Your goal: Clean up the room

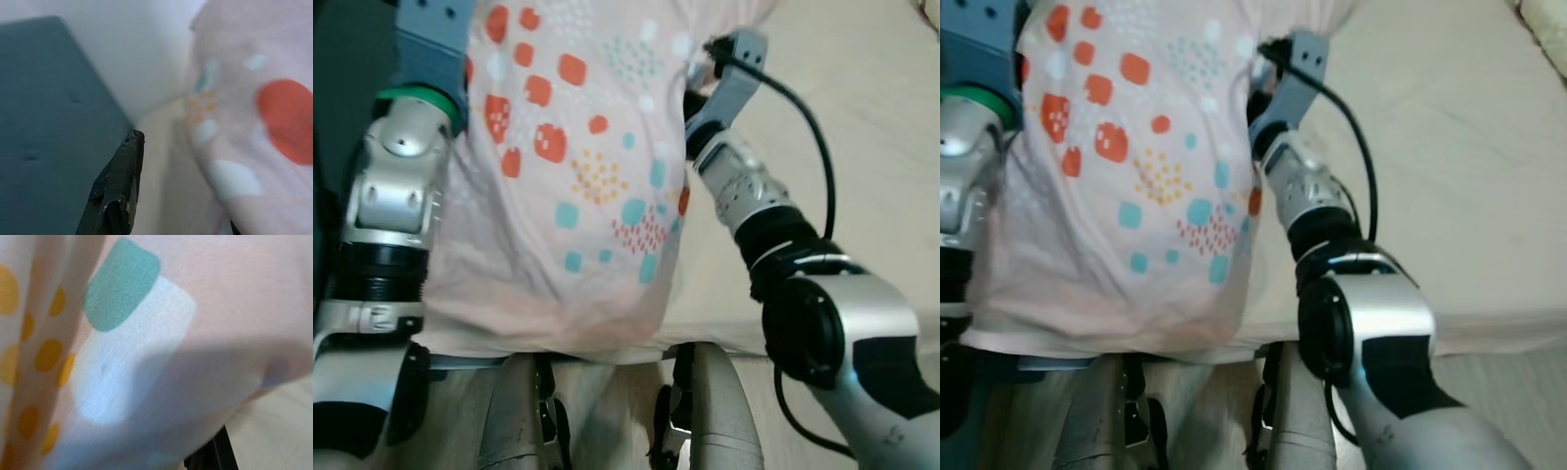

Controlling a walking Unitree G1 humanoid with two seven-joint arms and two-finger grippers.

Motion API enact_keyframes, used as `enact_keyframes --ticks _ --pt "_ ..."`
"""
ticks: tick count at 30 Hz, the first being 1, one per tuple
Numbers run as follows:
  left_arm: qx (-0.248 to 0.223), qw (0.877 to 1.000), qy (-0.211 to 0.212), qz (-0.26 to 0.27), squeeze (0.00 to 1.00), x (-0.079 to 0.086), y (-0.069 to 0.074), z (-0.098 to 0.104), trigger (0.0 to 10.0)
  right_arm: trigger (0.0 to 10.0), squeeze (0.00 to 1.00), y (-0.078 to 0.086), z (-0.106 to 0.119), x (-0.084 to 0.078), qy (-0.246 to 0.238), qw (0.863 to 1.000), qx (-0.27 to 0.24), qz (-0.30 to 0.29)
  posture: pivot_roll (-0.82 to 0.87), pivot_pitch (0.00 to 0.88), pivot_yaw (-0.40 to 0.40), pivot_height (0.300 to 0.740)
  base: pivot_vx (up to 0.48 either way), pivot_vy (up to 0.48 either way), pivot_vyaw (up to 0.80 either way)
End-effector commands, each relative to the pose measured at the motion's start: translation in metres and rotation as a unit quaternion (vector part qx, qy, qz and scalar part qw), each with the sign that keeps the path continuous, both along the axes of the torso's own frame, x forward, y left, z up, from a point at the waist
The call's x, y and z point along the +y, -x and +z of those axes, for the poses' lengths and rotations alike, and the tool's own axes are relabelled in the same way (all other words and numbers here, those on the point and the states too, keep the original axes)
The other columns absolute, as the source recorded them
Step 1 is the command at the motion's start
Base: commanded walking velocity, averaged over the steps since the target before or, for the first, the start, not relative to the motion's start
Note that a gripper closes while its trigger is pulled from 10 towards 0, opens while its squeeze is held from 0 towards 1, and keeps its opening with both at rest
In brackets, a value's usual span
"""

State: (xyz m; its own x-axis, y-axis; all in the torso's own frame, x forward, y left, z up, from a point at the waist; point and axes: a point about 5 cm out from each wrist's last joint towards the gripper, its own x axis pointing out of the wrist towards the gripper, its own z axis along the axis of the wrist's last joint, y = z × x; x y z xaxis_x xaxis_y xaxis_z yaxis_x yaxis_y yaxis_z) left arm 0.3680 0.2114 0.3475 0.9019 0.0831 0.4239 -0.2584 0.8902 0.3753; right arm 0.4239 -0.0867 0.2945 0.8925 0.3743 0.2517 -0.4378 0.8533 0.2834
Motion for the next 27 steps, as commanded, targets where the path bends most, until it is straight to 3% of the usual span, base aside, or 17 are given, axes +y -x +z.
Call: enact_keyframes --ticks 1,2,4,6,9,10,13,15,18,19,21,22,27 --pt "-0.04 0.999 -0.013 0.03 0.0 0.006 0.008 0.016 10.0 10.0 0.0 0.001 0.002 0.008 0.009 1.0 -0.004 0.007 0.07 0.25 0.045 0.598 0.0 0.0 0.0" --pt "-0.048 0.997 -0.026 0.063 0.0 0.014 0.011 0.019 10.0 10.0 0.0 0.001 0.0 0.009 0.018 1.0 0.001 0.005 0.07 0.25 0.045 0.598 0.0 0.0 0.0" --pt "-0.048 0.996 -0.027 0.067 0.0 0.015 0.011 0.02 10.0 10.0 0.0 0.001 0.0 0.009 0.019 1.0 0.002 0.005 0.07 0.25 0.045 0.598 0.0 0.0 0.0" --pt "-0.081 0.988 -0.023 0.133 0.0 0.029 0.021 0.026 10.0 10.0 0.0 0.002 -0.015 0.018 0.034 0.999 0.02 0.01 0.11 0.249 0.035 0.598 0.0 0.0 0.0" --pt "-0.096 0.983 -0.021 0.154 0.0 0.033 0.026 0.03 10.0 10.0 0.0 0.003 -0.02 0.021 0.039 0.999 0.026 0.012 0.12 0.25 0.031 0.598 0.0 0.0 0.0" --pt "-0.122 0.977 -0.022 0.176 0.0 0.036 0.033 0.036 10.0 10.0 0.0 0.003 -0.024 0.022 0.048 0.998 0.032 0.008 0.15 0.25 0.024 0.598 0.0 0.0 0.0" --pt "-0.125 0.975 -0.021 0.181 0.0 0.036 0.034 0.037 10.0 10.0 0.0 0.003 -0.024 0.021 0.056 0.998 0.033 0.003 0.15 0.251 0.023 0.598 0.0 0.0 0.0" --pt "-0.084 0.98 -0.031 0.177 0.0 0.032 0.026 0.017 10.0 10.0 0.0 0.0 -0.028 0.008 0.098 0.994 0.035 -0.037 0.17 0.25 0.017 0.598 0.0 0.0 0.0" --pt "-0.061 0.981 -0.039 0.18 0.0 0.032 0.023 0.005 10.0 10.0 0.0 -0.002 -0.029 -0.003 0.122 0.99 0.035 -0.069 0.17 0.252 0.017 0.598 0.0 0.0 0.0" --pt "-0.045 0.979 -0.045 0.193 0.0 0.035 0.022 -0.005 10.0 10.0 0.0 -0.003 -0.029 -0.018 0.14 0.983 0.035 -0.109 0.17 0.253 0.016 0.598 0.0 0.0 0.0" --pt "-0.038 0.977 -0.048 0.202 0.0 0.038 0.023 -0.01 10.0 10.0 0.0 -0.004 -0.029 -0.028 0.149 0.979 0.035 -0.134 0.17 0.255 0.016 0.598 0.0 0.0 0.0" --pt "-0.023 0.974 -0.058 0.216 0.0 0.042 0.023 -0.019 10.0 10.0 0.0 -0.005 -0.032 -0.043 0.156 0.973 0.045 -0.162 0.16 0.255 0.021 0.598 0.0 0.0 0.0" --pt "-0.014 0.973 -0.061 0.22 0.0 0.044 0.023 -0.025 10.0 10.0 0.0 -0.004 -0.042 -0.047 0.151 0.974 0.055 -0.159 0.15 0.257 0.022 0.598 0.0 0.0 0.0"
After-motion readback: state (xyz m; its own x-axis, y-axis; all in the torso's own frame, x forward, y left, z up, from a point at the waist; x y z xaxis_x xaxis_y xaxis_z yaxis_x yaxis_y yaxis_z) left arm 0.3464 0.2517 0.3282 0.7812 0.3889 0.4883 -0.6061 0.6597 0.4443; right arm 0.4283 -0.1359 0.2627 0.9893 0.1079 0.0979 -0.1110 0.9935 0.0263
